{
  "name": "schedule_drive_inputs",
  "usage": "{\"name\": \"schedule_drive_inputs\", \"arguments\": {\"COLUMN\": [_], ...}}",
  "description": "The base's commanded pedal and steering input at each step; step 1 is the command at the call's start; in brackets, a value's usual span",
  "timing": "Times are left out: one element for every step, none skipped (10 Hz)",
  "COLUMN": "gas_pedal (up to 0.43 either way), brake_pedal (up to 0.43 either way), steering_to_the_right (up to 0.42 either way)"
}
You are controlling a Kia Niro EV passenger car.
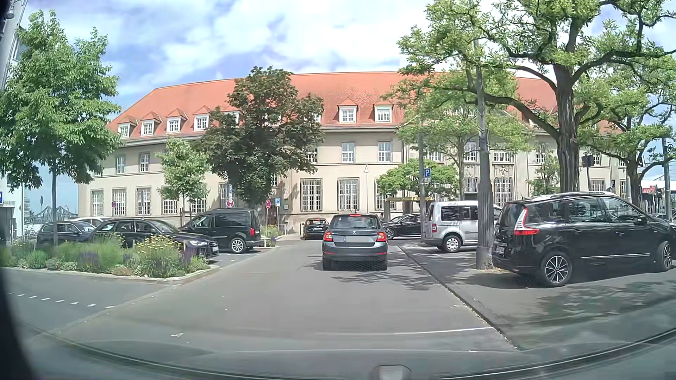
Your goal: Follow the waypoints while adhering to traffic rules and regulations
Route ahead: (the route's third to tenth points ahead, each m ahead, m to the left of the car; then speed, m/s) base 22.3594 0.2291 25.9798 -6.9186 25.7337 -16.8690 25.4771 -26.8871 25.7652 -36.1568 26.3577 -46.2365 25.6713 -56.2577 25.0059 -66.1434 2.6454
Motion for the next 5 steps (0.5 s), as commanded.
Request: {"name": "schedule_drive_inputs", "arguments": {"gas_pedal": [0.0,0.0,0.0,0.0,0.0], "brake_pedal": [0.165,0.183,0.189,0.201,0.213], "steering_to_the_right": [0.063,0.056,0.048,0.041,0.032]}}
